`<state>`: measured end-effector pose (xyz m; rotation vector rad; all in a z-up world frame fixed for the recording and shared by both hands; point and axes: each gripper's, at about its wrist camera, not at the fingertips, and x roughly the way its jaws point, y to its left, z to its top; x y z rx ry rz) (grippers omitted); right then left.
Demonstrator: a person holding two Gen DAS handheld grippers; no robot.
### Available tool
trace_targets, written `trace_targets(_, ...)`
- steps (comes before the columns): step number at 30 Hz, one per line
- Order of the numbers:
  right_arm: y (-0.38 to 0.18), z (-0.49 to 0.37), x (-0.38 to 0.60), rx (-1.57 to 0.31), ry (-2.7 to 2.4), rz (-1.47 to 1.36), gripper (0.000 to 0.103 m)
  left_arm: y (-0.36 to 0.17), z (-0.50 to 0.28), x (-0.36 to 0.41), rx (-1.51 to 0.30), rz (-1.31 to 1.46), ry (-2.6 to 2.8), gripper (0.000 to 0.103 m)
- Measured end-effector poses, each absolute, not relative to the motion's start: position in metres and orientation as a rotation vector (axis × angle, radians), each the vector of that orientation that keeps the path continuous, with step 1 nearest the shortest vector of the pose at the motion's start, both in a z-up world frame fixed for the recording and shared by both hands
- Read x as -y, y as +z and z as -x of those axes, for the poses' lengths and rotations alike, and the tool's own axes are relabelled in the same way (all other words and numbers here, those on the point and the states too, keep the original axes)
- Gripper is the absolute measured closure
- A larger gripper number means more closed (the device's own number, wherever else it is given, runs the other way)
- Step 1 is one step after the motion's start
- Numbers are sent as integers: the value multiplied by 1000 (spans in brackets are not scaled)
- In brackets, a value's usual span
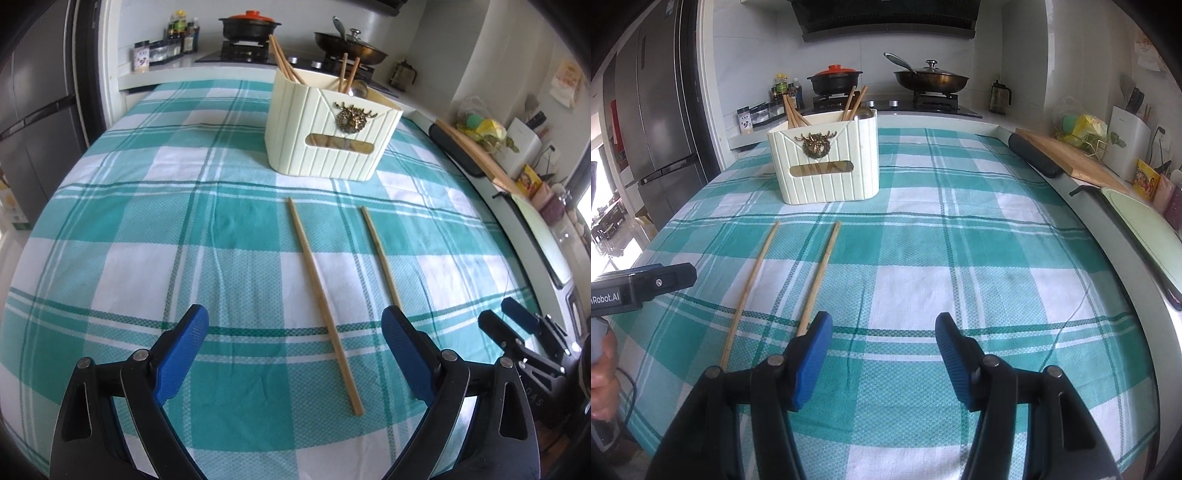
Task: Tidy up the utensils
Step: 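Lower both tools over the two bamboo chopsticks on the cloth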
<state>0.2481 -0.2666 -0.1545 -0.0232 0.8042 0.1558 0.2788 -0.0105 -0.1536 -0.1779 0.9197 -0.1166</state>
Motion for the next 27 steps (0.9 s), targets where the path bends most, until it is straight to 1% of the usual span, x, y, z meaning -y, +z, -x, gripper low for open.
trace_targets(9,-158,-251,254,-818,193,33,44,-156,-283,0,-922,198,-89,8)
trace_targets(17,-164,-258,270,-847,161,-25,44,-158,-292,-18,-938,246,-65,8)
trace_targets(23,-161,-289,258,-888,248,-101,44,-160,-306,-14,-955,246,-91,8)
trace_targets(27,-169,-316,238,-961,302,-89,44,-155,-317,-3,-958,202,-96,8)
